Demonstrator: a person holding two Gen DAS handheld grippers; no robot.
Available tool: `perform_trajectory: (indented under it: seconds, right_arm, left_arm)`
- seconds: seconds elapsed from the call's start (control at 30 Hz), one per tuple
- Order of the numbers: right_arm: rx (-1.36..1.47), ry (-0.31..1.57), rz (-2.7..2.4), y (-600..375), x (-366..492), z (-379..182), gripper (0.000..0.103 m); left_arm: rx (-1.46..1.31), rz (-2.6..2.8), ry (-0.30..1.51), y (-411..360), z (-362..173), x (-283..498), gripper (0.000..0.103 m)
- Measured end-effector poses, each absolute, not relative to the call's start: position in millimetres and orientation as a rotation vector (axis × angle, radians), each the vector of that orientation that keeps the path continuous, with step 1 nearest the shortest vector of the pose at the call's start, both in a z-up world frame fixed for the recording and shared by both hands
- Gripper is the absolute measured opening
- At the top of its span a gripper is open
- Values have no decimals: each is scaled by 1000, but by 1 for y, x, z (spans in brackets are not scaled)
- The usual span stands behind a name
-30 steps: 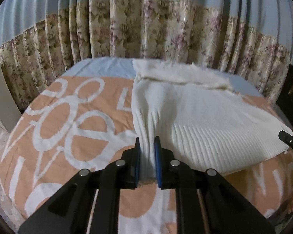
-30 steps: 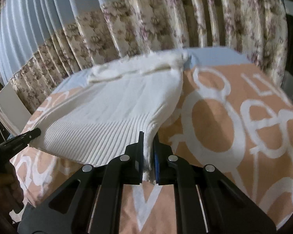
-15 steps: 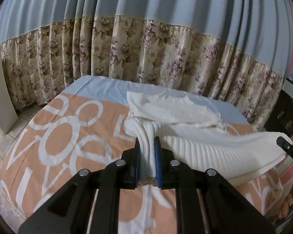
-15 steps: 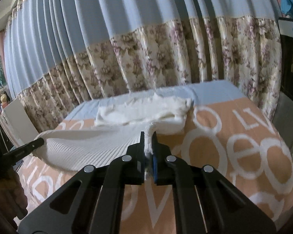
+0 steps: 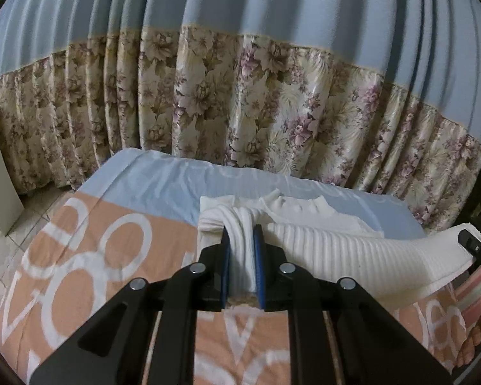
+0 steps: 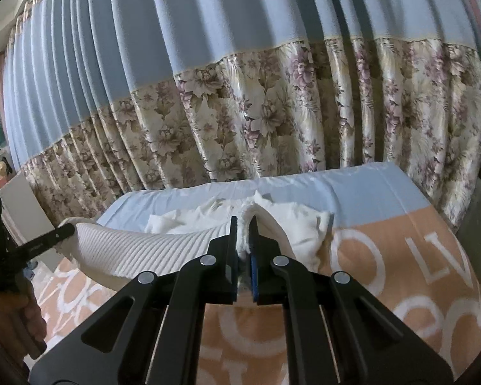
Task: Fold small clothes
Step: 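Lift the hem with both tools and fold it up onto the collar, then open both tools to release the hem beside the collar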
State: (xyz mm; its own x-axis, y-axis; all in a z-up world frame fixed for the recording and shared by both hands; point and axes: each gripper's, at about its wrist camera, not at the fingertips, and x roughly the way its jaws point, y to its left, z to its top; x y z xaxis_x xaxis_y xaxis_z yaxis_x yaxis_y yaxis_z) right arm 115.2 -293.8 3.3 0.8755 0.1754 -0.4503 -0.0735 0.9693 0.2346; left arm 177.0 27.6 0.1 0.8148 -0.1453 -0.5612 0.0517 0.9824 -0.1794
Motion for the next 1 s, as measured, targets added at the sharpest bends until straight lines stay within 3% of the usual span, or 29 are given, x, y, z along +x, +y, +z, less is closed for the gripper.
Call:
perform_trajectory:
  seconds: [0.5,0.67,1.0]
  right_arm:
    - [271,689,88,-315,297,-64,6]
    - [324,771,75,-322,337,-99,6]
    - [370,852,19,-330,386,-130,7]
  left_arm:
    - [-89,-54,823,1,-74,352,15]
    - [-90,-7,876,3,-102,386,22]
    - [-4,30,878,-8,-122,430,23]
